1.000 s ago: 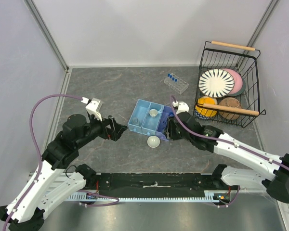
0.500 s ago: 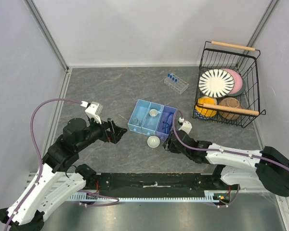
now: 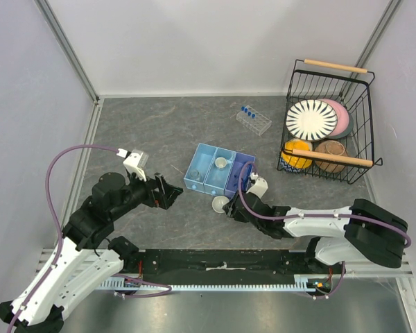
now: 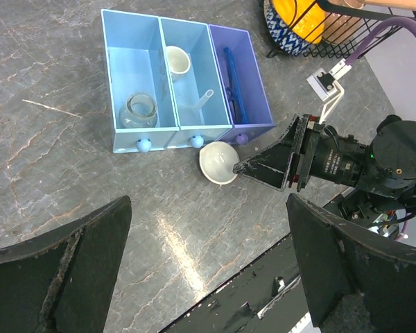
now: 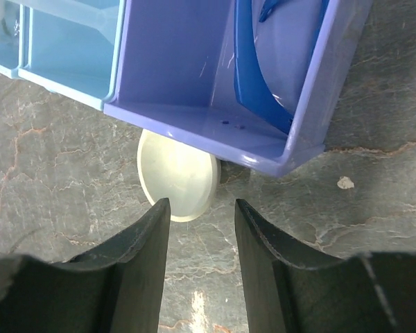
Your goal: Organize the chemistry lab equipment
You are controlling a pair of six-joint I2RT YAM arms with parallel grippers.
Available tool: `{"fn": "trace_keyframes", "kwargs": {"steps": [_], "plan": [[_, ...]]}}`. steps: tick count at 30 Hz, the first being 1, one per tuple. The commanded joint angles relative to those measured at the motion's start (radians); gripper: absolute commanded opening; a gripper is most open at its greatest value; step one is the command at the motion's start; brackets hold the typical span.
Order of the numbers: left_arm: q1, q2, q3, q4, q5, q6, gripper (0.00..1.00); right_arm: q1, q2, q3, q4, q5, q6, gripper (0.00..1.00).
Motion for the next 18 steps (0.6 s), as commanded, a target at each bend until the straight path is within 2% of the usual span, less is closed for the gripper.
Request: {"fn": "trace_keyframes", "kwargs": {"steps": [1, 15, 18], "plan": [[0.0, -0.012, 0.001, 0.008, 0.024, -0.026, 1.0, 0.007, 0.025, 0.025, 0.061, 0.061, 0.026, 0.48], [0.002, -0.013, 0.012, -0.009, 0.014, -0.02, 1.0, 0.01, 0.11, 0.037, 0.105, 0.07, 0.032, 0.32], [0.0, -0.01, 0.012, -0.009, 0.013, -0.018, 1.0, 0.008, 0.11, 0.039, 0.089, 0.084, 0.032, 0.23]]}}
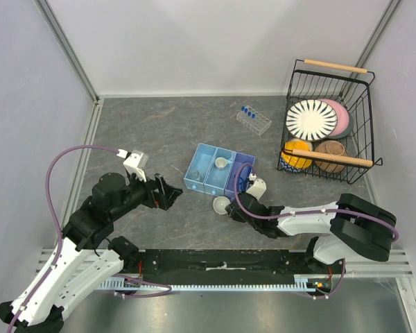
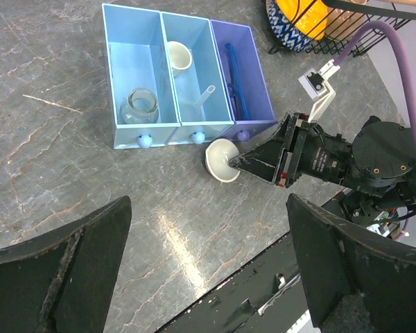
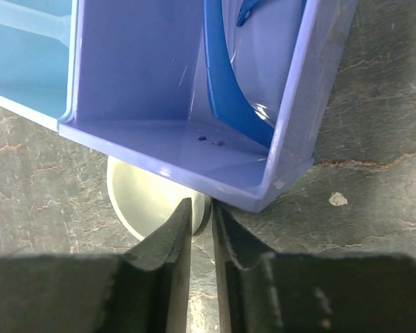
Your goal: Organize the chemistry lab equipment
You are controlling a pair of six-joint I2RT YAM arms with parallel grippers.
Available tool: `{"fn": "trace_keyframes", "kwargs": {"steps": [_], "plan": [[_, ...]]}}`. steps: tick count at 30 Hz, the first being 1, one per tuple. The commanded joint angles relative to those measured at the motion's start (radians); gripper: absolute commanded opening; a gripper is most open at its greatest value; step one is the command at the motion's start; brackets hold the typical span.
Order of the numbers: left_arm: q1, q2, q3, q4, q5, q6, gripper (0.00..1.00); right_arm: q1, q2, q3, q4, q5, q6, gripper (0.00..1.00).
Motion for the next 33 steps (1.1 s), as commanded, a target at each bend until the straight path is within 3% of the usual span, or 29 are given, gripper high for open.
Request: {"fn": "trace_keyframes", "kwargs": {"steps": [1, 4, 8, 21, 28, 33], "plan": [[0.0, -0.002, 0.016, 0.003, 0.008, -0.014, 1.0, 0.005, 0.008, 0.044, 0.006, 0.05, 0.015, 0.15], [0.0, 0.002, 0.035, -0.006, -0.006, -0.001, 1.0, 0.008, 0.008, 0.056, -0.022, 0.065, 0.015, 0.0], [0.0, 0.01, 0.051, -0.014, -0.012, 0.004, 1.0, 0.017, -0.005, 0.08, -0.057, 0.055, -0.008, 0.0], [0.002, 0.013, 0.05, 0.0, 0.0, -0.004, 1.0, 0.129, -0.08, 0.451, -0.535, -0.056, -0.328, 0.0], [0.0, -0.001, 0.056, -0.008, 0.008, -0.001, 1.0, 0.117, -0.06, 0.648, -0.677, 0.052, -0.515, 0.0], [0.0, -0.016, 0.059, -0.025, 0.008, 0.0, 1.0, 0.015, 0.047, 0.771, -0.684, -0.02, -0.682, 0.0]]}}
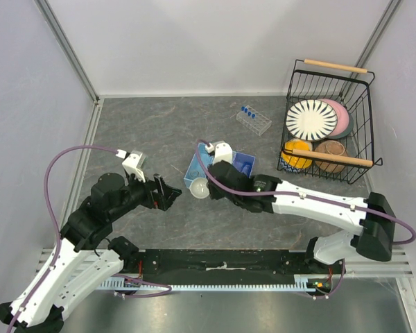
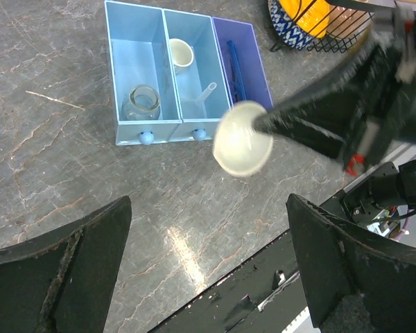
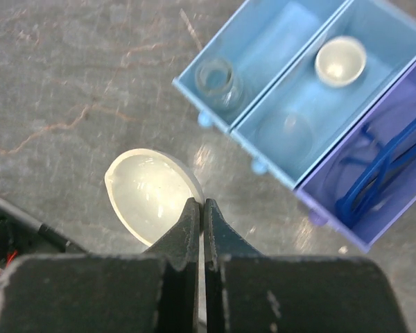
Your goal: Organize the chemistry lab equipment
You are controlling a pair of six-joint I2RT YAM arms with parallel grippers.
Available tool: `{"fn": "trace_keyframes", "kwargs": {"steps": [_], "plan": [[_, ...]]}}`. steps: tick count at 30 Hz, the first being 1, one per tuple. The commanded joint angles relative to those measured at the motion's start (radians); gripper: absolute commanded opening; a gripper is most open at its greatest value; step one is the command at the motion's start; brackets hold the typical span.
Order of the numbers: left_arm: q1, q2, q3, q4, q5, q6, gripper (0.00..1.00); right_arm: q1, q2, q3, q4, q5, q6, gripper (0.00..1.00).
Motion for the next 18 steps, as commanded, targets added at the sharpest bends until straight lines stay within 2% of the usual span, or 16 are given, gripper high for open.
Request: {"fn": "trace_keyframes", "kwargs": {"steps": [1, 6, 13, 18], "plan": [[0.002, -0.025, 0.042, 0.0, 0.013, -0.001, 1.0, -0.088, 0.097, 0.115, -0.032, -0.021, -0.197, 0.0], [0.0, -0.049, 0.042, -0.02, 0.013, 0.002, 1.0, -0.207, 0.202, 0.225, -0.032, -0.072, -0.369, 0.0], [0.0, -0.054, 0.027, -0.016, 0.008, 0.004, 1.0, -0.304, 0.325, 0.377, -0.052, -0.144, -0.539, 0.0], [0.0, -0.047, 0.008, -0.001, 0.011, 0.013, 1.0, -0.373, 0.428, 0.498, -0.077, -0.279, -0.647, 0.0]]}}
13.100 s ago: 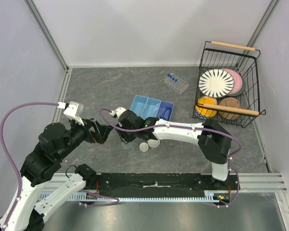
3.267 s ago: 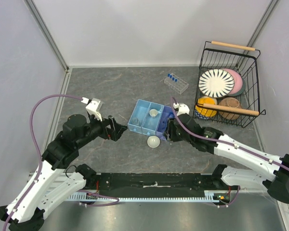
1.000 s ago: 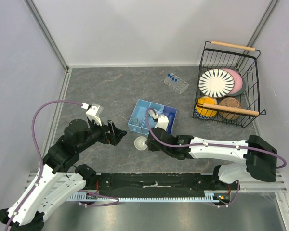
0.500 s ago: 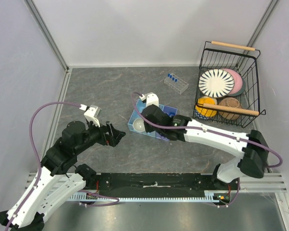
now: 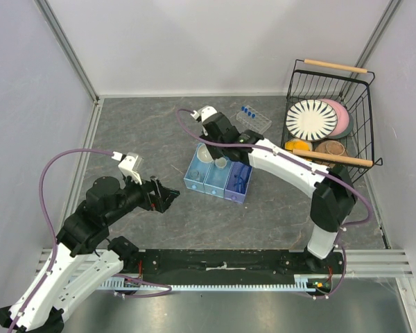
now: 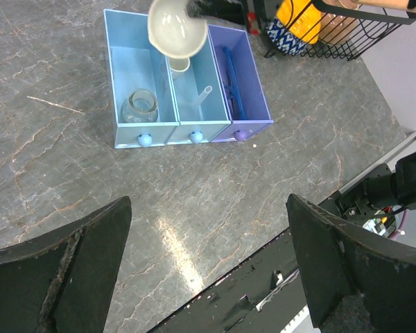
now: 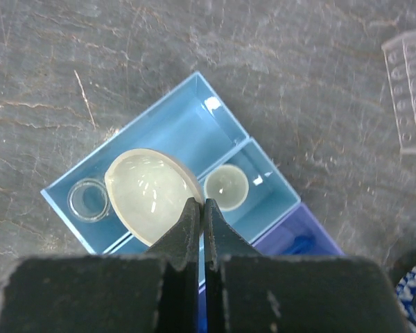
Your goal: Organize the chemistry lab equipment
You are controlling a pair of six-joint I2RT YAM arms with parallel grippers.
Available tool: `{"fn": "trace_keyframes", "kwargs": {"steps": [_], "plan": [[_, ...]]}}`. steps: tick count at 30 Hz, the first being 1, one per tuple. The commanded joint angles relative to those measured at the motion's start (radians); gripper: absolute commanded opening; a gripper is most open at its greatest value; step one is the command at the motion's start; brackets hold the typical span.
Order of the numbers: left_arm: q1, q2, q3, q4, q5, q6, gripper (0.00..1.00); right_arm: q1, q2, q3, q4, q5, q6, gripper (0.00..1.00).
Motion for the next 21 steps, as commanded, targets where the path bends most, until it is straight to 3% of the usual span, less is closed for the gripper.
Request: {"fn": "trace_keyframes", "kwargs": {"steps": [1, 12, 21], "plan": [[0.002, 0.003, 0.001, 0.023, 0.013, 0.013, 1.0, -0.049, 0.074, 0.132, -0.006, -0.147, -0.164, 0.0], [0.0, 0.007, -0.01, 0.037, 0.042, 0.016, 1.0, -0.172, 0.224, 0.226, -0.018, -0.361, -0.316, 0.0], [0.002, 0.025, -0.03, 0.055, 0.041, 0.029, 1.0, -0.183, 0.301, 0.276, -0.046, -0.468, -0.365, 0.0]]}}
